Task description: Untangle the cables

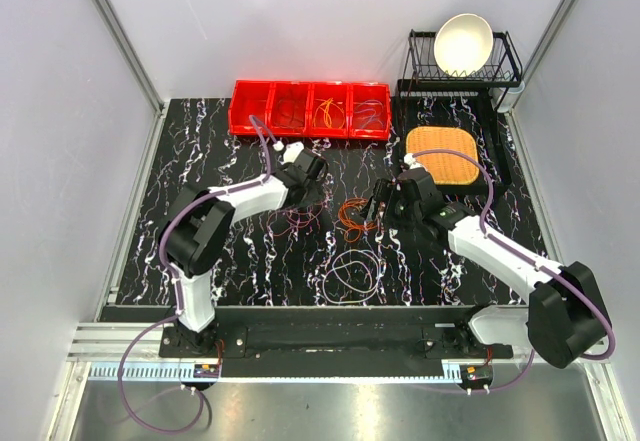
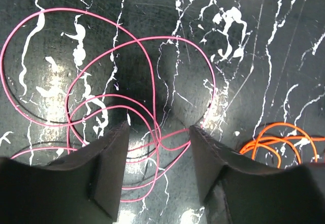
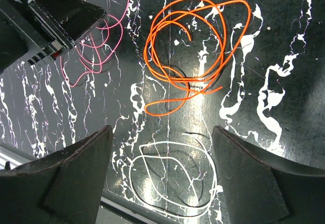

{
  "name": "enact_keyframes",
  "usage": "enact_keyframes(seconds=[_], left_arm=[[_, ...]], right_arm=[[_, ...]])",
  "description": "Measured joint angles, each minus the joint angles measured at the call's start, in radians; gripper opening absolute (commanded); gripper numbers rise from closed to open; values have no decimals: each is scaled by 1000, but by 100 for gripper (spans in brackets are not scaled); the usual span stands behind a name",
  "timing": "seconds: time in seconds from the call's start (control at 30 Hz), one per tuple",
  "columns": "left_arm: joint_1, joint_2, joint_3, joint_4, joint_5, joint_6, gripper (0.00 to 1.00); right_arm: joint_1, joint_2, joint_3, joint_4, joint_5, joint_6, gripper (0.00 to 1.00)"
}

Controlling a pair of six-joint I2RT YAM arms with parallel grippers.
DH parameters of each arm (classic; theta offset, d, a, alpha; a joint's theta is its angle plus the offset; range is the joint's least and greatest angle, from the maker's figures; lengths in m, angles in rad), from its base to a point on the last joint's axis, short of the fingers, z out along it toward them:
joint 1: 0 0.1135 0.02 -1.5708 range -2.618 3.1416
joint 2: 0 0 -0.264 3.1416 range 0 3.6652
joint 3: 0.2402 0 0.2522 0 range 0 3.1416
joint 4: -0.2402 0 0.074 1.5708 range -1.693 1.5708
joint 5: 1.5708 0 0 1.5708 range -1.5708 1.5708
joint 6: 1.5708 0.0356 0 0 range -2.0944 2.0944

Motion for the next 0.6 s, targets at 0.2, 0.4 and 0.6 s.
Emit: enact_keyframes(seconds=[0.2,0.4,0.6], left_arm=[[4,35,37,-12,-9,-6,0],[10,56,90,-53,-9,24,0],[12,-85,163,-170,-25,127,0]], right_arm=[[0,19,0,3,0,0,85],[0,28,0,3,0,0,84],[0,28,0,3,0,1,84]])
